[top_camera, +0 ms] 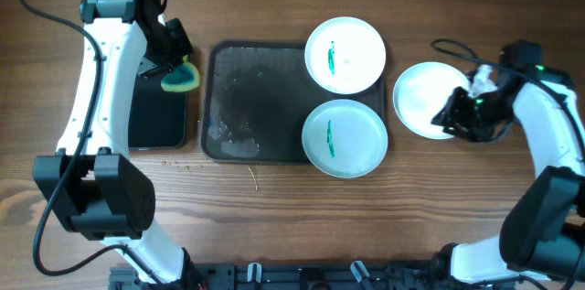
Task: Clean dirty plates on tray and stack at the side
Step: 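Grasp the lower blue-tinted plate rim with right gripper, drag it center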
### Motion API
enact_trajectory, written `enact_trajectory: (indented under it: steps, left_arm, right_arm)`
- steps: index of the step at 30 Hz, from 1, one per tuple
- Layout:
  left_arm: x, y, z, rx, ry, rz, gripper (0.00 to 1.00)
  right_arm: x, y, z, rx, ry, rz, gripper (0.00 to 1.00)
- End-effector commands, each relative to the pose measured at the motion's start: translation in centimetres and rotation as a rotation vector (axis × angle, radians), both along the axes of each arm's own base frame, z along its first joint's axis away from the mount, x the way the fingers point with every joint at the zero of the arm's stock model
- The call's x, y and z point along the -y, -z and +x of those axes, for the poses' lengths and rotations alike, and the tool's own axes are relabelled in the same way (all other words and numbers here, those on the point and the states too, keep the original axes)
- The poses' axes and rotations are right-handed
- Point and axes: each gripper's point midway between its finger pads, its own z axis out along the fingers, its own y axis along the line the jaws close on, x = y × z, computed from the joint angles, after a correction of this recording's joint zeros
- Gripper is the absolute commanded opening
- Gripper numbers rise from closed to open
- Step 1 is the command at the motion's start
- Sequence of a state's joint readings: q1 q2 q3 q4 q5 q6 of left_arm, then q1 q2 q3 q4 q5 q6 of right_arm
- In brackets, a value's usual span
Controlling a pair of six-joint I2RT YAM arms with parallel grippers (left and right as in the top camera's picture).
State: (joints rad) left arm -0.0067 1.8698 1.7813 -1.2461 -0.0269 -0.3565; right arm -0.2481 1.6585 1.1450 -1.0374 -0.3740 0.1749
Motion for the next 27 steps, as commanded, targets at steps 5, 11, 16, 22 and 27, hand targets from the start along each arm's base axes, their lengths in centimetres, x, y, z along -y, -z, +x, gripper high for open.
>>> enact_trajectory:
  steps: [5,11,16,22,27]
  left_arm:
    - [0.4,-0.2,0.2,0.009,0.019,-0.009,0.04]
    - [0.4,-0.2,0.2,0.009,0.019,-0.009,0.04]
    - [0.4,-0.2,0.2,0.009,0.019,-0.009,0.04]
    - [0.4,-0.2,0.2,0.009,0.019,-0.009,0.04]
    - [0.4,-0.2,0.2,0.009,0.019,-0.009,0.04]
  right_arm:
    - [-5.9,2.1,-2.1,-0.018,-0.239,-0.007,0.29]
    - [-8.6,3.9,-3.5,-0.014,-0.339,-0.01,0.26]
    - [-9.4,5.2,-3.8,-0.003,-0.358,-0.035,0.24]
    - [-9.3,6.1,-3.9,0.014,-0.356,-0.038,0.23]
    - [-9.3,6.3,-3.8,0.024,-0.356,-0.039,0.12]
